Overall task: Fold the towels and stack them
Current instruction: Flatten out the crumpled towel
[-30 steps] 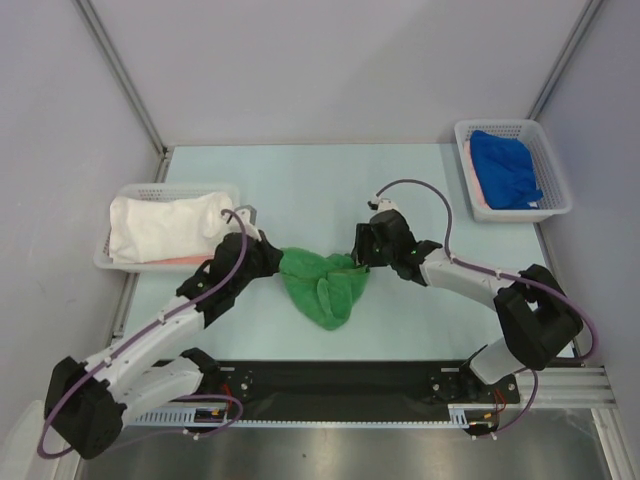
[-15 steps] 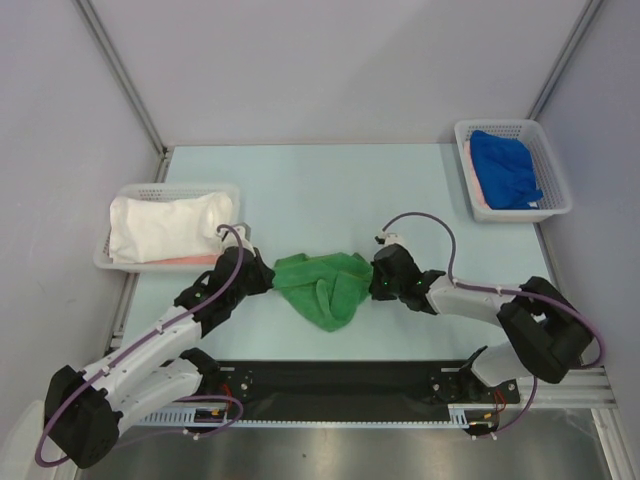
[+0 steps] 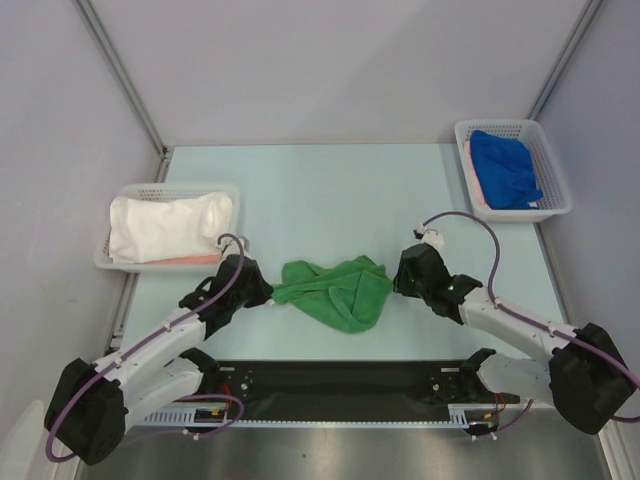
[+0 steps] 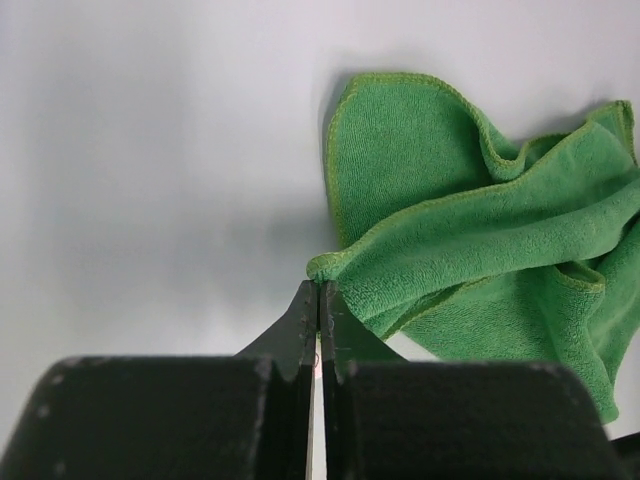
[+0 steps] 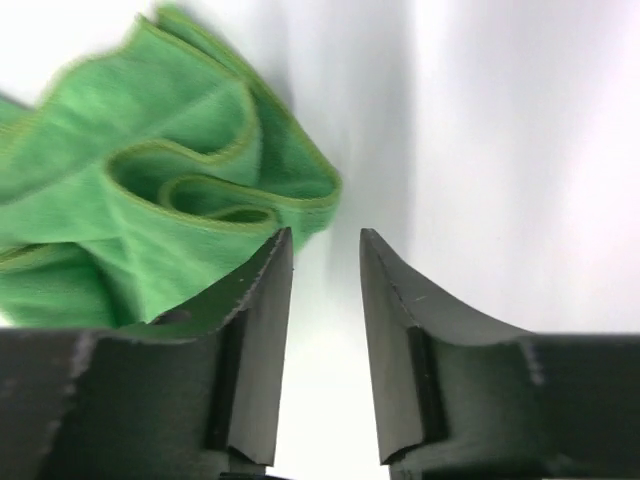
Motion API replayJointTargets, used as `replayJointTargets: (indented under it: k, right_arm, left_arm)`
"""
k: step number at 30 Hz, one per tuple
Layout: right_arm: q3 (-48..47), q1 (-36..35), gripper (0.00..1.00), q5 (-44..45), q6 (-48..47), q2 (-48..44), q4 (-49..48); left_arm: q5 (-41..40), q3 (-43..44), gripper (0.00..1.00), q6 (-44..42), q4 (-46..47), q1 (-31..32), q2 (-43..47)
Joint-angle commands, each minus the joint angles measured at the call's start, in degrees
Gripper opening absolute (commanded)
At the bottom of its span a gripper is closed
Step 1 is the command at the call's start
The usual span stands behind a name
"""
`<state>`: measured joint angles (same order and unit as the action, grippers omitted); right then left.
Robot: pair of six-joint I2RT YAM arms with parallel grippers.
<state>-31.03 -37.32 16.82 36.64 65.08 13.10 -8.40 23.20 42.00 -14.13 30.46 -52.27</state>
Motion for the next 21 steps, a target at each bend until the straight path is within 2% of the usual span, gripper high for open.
replayJointTargets:
  k: [1, 5, 7, 8, 11, 15, 17, 21]
  right_arm:
    - [-7.53, 0.32, 0.40, 3.74, -1.83, -3.11, 2.28]
    - [-15.28, 1.11, 0.47, 3.76, -8.05, 1.08, 0.71]
    - [-18.00, 1.55, 0.50, -4.14, -11.40, 5.65, -1.49]
    - [-22.28, 1.46, 0.49, -5.90, -12.98, 11.94, -1.15]
    - [-29.33, 0.15, 0.45, -8.99, -17.47, 20.32, -0.36]
    - [-33.22, -0.56, 0.41, -11.63, -20.82, 30.61, -0.71]
    - [-34.10, -1.00, 0.41, -11.55, -21.79, 32.65, 0.07]
    - [-33.93, -1.26, 0.47, -13.83, -23.37, 35.20, -0.18]
  left_arm:
    - [3.39, -0.61, 0.00, 0.36, 3.76, -0.49, -1.69]
    - [4.27, -2.10, 0.00, 1.16, 5.68, -0.49, -2.40]
    - [4.89, -2.55, 0.00, 1.51, 6.13, -0.40, -2.48]
    - [5.06, -2.55, 0.00, 1.51, 6.65, -0.49, -2.66]
    - [5.33, -2.46, 0.00, 1.60, 7.01, -0.49, -2.92]
    - [5.24, -1.84, 0.00, 1.42, 6.84, -0.49, -2.84]
    - [5.15, -1.49, 0.00, 1.24, 6.57, -0.49, -2.66]
    - [5.06, -0.88, 0.00, 0.63, 6.05, -0.49, -2.66]
